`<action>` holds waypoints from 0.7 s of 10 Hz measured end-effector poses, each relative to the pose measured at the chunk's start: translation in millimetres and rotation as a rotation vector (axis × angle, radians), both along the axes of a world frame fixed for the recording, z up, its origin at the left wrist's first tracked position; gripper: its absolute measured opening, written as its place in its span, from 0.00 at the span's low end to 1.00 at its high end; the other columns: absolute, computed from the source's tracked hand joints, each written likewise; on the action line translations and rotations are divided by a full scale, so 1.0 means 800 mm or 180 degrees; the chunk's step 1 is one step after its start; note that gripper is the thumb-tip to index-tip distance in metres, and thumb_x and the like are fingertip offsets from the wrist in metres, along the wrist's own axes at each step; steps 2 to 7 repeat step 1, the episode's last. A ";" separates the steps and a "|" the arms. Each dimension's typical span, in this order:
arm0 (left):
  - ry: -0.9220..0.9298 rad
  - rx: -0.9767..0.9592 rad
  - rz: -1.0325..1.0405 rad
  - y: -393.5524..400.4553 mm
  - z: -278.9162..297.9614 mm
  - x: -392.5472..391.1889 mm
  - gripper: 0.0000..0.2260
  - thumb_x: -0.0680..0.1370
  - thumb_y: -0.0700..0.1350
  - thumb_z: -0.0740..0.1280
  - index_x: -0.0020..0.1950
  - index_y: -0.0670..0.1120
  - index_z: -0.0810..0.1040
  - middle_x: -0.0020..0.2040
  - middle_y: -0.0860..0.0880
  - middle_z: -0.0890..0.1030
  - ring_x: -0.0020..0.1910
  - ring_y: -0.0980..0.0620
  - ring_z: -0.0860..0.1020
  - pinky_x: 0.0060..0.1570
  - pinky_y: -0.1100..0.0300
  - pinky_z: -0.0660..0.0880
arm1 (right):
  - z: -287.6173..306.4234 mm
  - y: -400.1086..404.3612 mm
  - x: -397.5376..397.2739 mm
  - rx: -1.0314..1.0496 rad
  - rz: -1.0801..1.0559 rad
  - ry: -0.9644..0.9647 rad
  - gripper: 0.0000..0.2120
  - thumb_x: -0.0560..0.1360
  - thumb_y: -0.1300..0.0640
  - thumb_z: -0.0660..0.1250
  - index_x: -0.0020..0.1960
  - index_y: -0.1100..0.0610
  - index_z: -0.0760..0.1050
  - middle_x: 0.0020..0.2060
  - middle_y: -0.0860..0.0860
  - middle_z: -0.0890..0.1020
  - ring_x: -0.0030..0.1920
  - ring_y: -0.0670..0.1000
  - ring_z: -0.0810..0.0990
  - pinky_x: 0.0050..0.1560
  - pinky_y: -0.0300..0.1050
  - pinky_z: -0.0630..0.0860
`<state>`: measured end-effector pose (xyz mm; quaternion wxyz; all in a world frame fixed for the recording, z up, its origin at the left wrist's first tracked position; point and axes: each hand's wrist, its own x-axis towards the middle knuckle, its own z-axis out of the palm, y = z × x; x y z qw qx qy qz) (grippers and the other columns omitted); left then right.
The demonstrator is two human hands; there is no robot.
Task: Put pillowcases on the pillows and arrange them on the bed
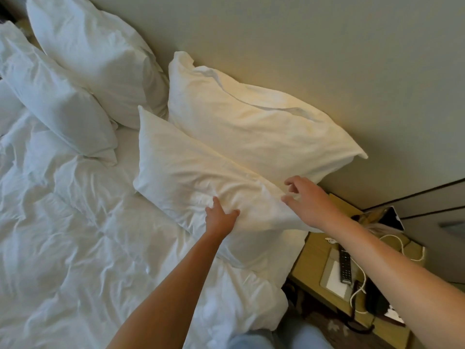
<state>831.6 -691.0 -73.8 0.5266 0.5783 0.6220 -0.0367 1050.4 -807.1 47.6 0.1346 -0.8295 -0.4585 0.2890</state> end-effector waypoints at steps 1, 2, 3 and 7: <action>-0.0017 0.0108 -0.0057 -0.016 0.011 0.001 0.41 0.78 0.59 0.69 0.84 0.50 0.50 0.82 0.39 0.54 0.77 0.37 0.63 0.73 0.44 0.68 | 0.087 -0.039 0.000 0.0620 -0.0338 0.0649 0.11 0.83 0.46 0.67 0.65 0.44 0.78 0.54 0.40 0.83 0.57 0.42 0.81 0.57 0.43 0.78; -0.0017 0.0108 -0.0057 -0.016 0.011 0.001 0.41 0.78 0.59 0.69 0.84 0.50 0.50 0.82 0.39 0.54 0.77 0.37 0.63 0.73 0.44 0.68 | 0.087 -0.039 0.000 0.0620 -0.0338 0.0649 0.11 0.83 0.46 0.67 0.65 0.44 0.78 0.54 0.40 0.83 0.57 0.42 0.81 0.57 0.43 0.78; -0.0017 0.0108 -0.0057 -0.016 0.011 0.001 0.41 0.78 0.59 0.69 0.84 0.50 0.50 0.82 0.39 0.54 0.77 0.37 0.63 0.73 0.44 0.68 | 0.087 -0.039 0.000 0.0620 -0.0338 0.0649 0.11 0.83 0.46 0.67 0.65 0.44 0.78 0.54 0.40 0.83 0.57 0.42 0.81 0.57 0.43 0.78; -0.0017 0.0108 -0.0057 -0.016 0.011 0.001 0.41 0.78 0.59 0.69 0.84 0.50 0.50 0.82 0.39 0.54 0.77 0.37 0.63 0.73 0.44 0.68 | 0.087 -0.039 0.000 0.0620 -0.0338 0.0649 0.11 0.83 0.46 0.67 0.65 0.44 0.78 0.54 0.40 0.83 0.57 0.42 0.81 0.57 0.43 0.78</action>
